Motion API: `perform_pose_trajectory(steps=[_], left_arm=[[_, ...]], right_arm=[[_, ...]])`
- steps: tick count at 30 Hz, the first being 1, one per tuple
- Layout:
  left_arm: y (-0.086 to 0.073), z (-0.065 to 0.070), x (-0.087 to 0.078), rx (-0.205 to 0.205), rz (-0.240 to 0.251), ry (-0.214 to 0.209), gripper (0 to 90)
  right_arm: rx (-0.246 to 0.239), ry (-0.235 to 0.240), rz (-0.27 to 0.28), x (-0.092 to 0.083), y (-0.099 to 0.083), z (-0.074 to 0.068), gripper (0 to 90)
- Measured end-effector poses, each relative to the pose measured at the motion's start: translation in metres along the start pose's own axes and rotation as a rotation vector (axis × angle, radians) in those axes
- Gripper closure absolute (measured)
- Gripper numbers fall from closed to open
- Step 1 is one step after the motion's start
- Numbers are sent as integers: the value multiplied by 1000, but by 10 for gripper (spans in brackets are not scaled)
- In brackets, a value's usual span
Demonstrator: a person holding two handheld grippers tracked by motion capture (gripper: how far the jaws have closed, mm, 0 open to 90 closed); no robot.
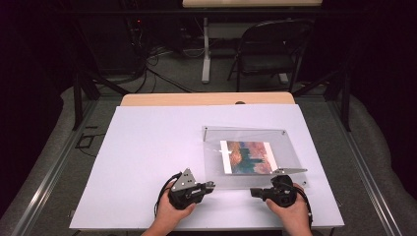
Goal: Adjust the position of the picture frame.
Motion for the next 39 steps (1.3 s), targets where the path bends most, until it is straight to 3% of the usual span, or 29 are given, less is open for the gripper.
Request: perform_pose_trajectory(steps=[3, 10, 22, 27, 30, 31, 39], left_arm=[[2, 6, 3, 12, -2, -13, 841], [2, 9, 5, 15, -6, -14, 844], [5, 2, 6, 2, 3, 2, 850], [12, -1, 5, -26, 33, 9, 853], [13, -2, 7, -28, 37, 5, 853], [13, -2, 10, -27, 37, 4, 853], [15, -3, 22, -33, 34, 14, 852]], right_arm=[[25, -3, -6, -1, 5, 7, 900], [30, -2, -26, 1, 13, 13, 900], [-25, -60, -67, 18, 45, 19, 900], [-48, -107, -104, 29, 62, 25, 900], [-39, -92, -115, 30, 67, 26, 900], [-30, -93, -148, 32, 70, 30, 900], [-18, -144, -229, 36, 82, 40, 900]])
Point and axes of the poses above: each handheld gripper's, and its own axes: x roughly forward along the jaws, y roughly out of its top, z roughly to its right, the point moved 8 cm from there along x, roughly forward along the jaws, and after that the axes turned 11 degrees about x, right-handed, at the moved point
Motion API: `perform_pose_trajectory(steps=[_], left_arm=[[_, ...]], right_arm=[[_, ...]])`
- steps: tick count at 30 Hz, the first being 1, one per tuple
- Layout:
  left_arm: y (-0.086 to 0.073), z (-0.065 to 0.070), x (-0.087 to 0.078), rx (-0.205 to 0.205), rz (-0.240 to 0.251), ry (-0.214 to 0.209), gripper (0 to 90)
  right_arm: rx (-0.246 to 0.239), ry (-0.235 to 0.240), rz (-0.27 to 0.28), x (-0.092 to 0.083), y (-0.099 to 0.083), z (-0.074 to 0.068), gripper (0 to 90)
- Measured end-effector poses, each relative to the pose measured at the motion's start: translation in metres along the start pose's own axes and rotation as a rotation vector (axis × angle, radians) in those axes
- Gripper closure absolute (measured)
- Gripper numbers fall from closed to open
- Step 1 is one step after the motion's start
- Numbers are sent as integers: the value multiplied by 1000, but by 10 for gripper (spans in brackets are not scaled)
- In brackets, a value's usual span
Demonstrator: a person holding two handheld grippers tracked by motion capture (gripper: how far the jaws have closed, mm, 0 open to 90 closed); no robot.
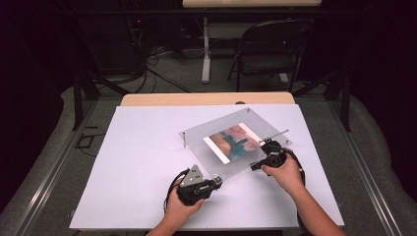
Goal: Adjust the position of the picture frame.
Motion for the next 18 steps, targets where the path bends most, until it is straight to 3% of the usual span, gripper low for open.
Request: perform_pose_trajectory(steps=[4, 7, 18], left_arm=[[0, -2, 3, -5, -2, 2, 852], [1, -5, 4, -14, 4, 0, 852], [6, -4, 12, -34, 19, -3, 852]], right_arm=[[-58, -50, -26, 6, 13, 2, 900], [-66, -69, -33, 8, 19, 2, 900], [-41, -76, -28, 16, 38, 2, 900]])
Point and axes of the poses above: each handheld gripper's, and its own axes: x roughly forward along the jaws, y roughly out of its top, z roughly to its right, the point moved 8 cm from there along x, roughly forward along the jaws, and after that the axes turned 11 degrees about x, right-handed, at the moved point
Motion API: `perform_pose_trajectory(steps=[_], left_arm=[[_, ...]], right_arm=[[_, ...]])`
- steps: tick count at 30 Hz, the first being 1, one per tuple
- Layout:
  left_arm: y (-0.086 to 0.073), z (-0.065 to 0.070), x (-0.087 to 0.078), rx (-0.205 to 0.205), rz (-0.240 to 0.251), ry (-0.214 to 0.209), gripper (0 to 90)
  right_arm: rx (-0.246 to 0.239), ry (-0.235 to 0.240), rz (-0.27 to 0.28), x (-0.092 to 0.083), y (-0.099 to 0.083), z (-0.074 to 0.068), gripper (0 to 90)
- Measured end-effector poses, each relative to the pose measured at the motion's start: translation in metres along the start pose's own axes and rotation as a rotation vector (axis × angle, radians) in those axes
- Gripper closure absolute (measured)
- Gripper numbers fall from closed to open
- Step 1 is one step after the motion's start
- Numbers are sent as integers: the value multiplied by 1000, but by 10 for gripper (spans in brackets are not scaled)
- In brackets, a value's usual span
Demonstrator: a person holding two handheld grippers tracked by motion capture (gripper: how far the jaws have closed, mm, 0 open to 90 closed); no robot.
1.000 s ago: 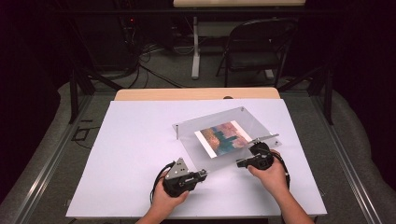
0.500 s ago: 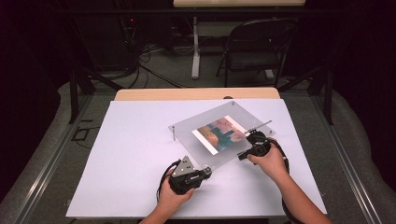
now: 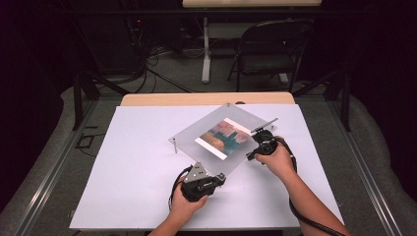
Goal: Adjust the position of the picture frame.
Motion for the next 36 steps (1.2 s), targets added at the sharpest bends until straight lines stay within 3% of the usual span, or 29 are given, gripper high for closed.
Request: perform_pose_trajectory(steps=[9, 15, 16, 17, 21, 24, 26, 27, 29, 30, 32, 36], left_arm=[[5, 9, 15, 10, -5, -15, 853], [-2, 13, 25, 44, -35, -16, 849], [-2, 14, 26, 46, -35, -16, 849], [-1, 13, 26, 48, -32, -14, 848], [-2, 13, 25, 34, -38, -15, 838], [-3, 13, 20, 16, -32, -30, 798], [-4, 11, 12, 18, -45, -24, 716], [-4, 11, 12, 18, -45, -24, 700], [-8, 5, 0, -5, -56, -9, 667], [-8, 5, 0, -5, -56, -9, 654], [-11, -1, -14, -38, -54, 2, 634], [-12, -7, -28, -48, -62, 18, 612]], right_arm=[[0, -6, 1, 2, 3, 1, 900], [27, -7, -5, 10, -2, 10, 900], [23, -19, -27, 10, -4, 12, 900], [45, -11, -17, 10, -5, 11, 900], [18, -23, -2, 10, -7, 11, 900], [-6, -46, 23, 7, -10, 13, 873], [12, -35, 73, -4, -15, 14, 852], [12, -35, 73, -4, -15, 14, 852], [13, -38, 121, -15, -22, 16, 824], [13, -38, 121, -15, -22, 16, 824], [2, -28, 184, -25, -28, 13, 790], [-13, -15, 244, -35, -38, 7, 750]])
Point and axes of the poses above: each handheld gripper's, and its own axes: x roughly forward along the jaws, y roughly out of its top, z roughly to its right, the point moved 8 cm from there along x, roughly forward along the jaws, and after that the axes turned 11 degrees about x, right-handed, at the moved point
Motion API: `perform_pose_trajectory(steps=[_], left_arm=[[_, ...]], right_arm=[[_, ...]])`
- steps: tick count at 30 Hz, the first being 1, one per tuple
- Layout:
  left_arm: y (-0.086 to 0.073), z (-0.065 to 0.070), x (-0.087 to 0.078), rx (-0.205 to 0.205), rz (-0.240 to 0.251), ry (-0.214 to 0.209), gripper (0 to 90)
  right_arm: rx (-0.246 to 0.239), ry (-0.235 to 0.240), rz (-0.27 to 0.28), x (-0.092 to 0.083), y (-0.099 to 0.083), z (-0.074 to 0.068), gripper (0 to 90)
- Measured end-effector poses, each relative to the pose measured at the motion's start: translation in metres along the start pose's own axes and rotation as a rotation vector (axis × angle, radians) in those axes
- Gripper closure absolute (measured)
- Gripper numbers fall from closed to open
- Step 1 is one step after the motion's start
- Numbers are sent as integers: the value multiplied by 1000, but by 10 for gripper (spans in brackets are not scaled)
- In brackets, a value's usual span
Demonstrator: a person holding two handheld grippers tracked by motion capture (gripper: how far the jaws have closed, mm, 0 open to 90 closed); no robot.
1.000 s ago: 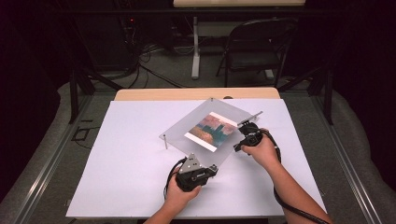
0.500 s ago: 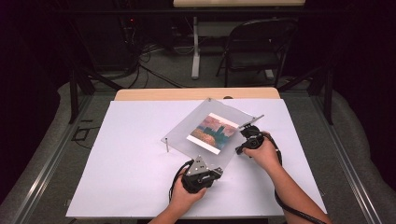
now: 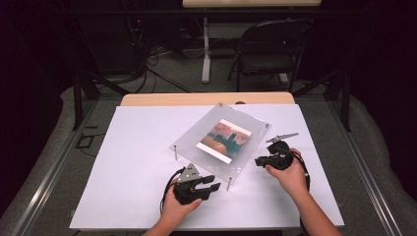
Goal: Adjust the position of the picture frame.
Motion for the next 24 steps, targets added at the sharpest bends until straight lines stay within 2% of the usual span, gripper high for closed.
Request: perform_pose_trajectory(steps=[5, 7, 10, 11, 12, 14, 17, 18, 21, 24], left_arm=[[-4, -16, -23, -18, 1, 40, 593], [-5, -26, -32, -24, 2, 73, 586], [-9, -44, -45, -45, 6, 132, 558], [-13, -56, -53, -53, 3, 168, 544], [-13, -56, -53, -53, 3, 168, 544], [-19, -71, -64, -67, 5, 216, 546], [-22, -79, -67, -73, 2, 240, 545], [-26, -89, -70, -90, 0, 265, 545], [-28, -95, -70, -114, 5, 274, 542], [-31, -105, -68, -114, -15, 291, 533]], right_arm=[[-12, 49, 88, -12, -20, -16, 703], [-12, 78, 116, -16, -30, -24, 666], [-40, 97, 167, -19, -42, -35, 601], [-51, 117, 188, -21, -48, -42, 579], [-51, 117, 188, -21, -48, -42, 579], [-76, 131, 224, -25, -53, -51, 570], [-96, 136, 246, -25, -55, -54, 565], [-103, 133, 257, -24, -56, -55, 560], [-107, 131, 269, -24, -55, -55, 557], [-112, 126, 279, -24, -56, -54, 547]])
Point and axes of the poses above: each handheld gripper's, and its own axes: x roughly forward along the jaws, y roughly out of its top, z roughly to its right, the point moved 8 cm from there along x, roughly forward along the jaws, and after that the axes turned 11 degrees about x, right-handed, at the moved point
